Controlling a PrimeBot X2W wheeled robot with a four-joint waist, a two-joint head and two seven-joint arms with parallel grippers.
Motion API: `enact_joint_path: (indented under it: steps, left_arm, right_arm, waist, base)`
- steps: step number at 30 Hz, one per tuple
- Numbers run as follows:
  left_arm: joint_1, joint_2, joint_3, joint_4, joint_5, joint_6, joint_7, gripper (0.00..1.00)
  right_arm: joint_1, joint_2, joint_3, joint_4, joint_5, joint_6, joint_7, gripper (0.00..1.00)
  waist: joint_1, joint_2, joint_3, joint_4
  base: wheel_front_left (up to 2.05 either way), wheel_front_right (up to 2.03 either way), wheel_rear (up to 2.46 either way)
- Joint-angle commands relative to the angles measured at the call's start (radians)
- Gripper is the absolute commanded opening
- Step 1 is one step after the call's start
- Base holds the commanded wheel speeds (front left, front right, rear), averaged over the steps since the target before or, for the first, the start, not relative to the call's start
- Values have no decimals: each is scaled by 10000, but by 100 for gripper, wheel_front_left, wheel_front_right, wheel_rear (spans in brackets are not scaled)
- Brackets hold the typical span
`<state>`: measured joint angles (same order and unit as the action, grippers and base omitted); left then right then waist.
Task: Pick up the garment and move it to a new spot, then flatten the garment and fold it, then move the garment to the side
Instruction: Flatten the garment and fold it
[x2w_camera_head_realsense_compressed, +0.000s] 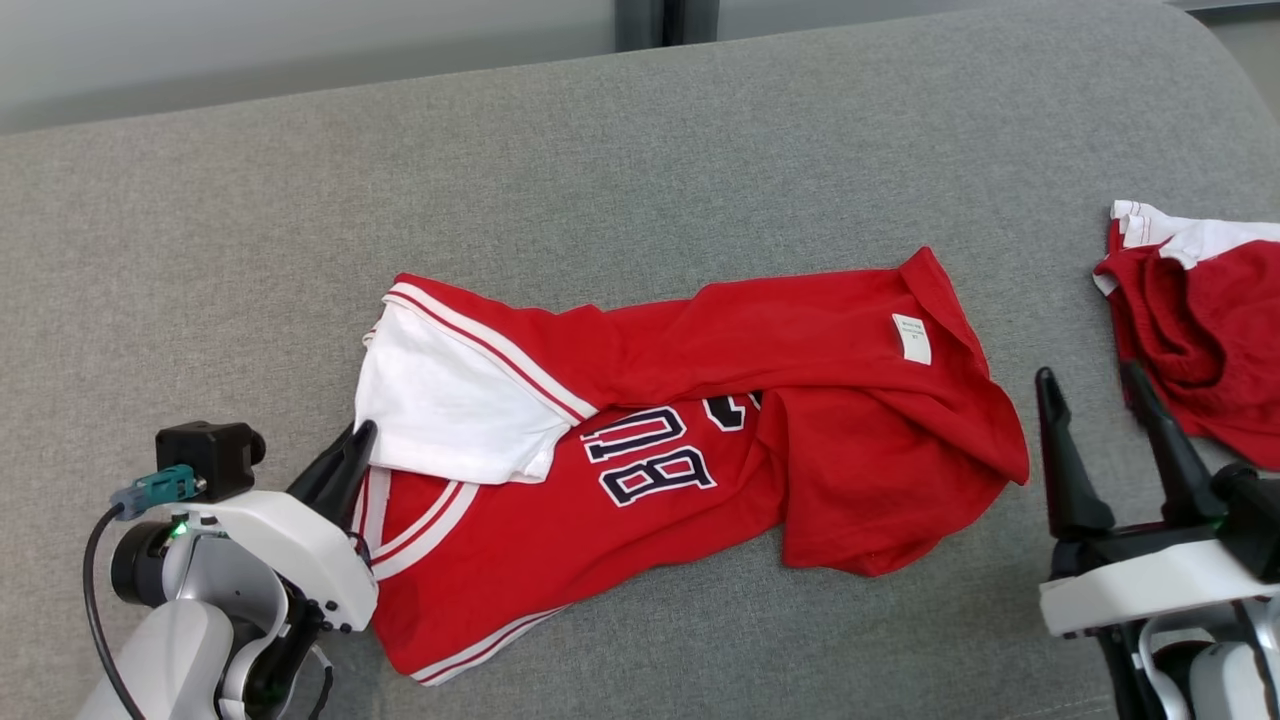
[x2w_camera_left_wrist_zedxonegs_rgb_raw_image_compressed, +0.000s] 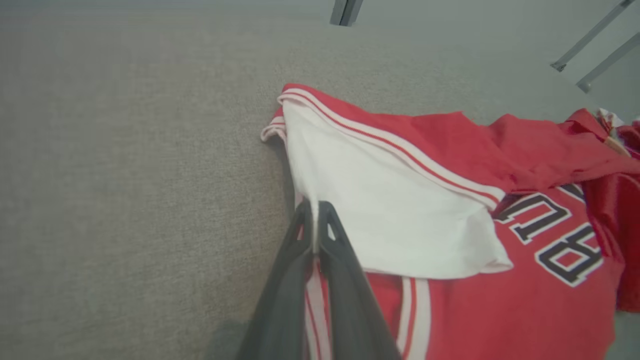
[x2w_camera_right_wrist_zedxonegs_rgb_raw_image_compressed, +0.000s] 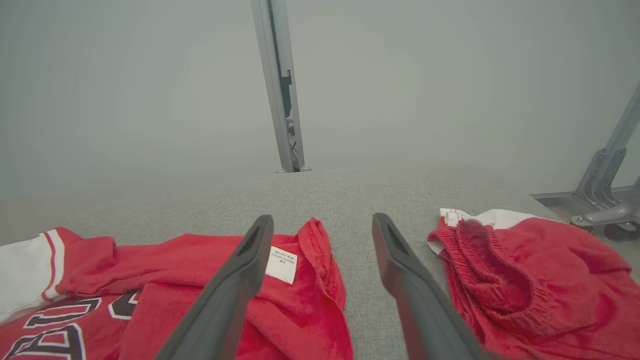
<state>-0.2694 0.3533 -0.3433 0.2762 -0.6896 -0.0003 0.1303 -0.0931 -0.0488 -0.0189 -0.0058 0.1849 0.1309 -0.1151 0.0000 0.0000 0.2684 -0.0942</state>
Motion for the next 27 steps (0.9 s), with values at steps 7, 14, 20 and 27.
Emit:
enact_joint_path:
  steps: [7,14,20,27]
  left_arm:
    - [84,277,-23,-715,294,195,-100,0]
    - [-104,328,-114,-1108,404,258,-32,0]
    - [-127,322,-177,-1351,456,257,-170,0]
    - [-59,394,6,-1769,591,409,-634,0]
  right_arm:
    - [-729,-130,-634,774,-613,-4,381,100]
    - [-1874,-542,396,3102,-267,-5,814,100]
    - [-2736,-799,759,4728,175,-5,591,0]
    - [-3160,-1068,849,4735,509,-5,96,0]
  waist:
    - [0,0,73,75]
    - [0,0,217,321]
    - [0,0,267,456]
    - [0,0,222,373]
  base:
    - [0,0,0]
    - [0,0,0]
    - [0,0,0]
    - [0,0,0]
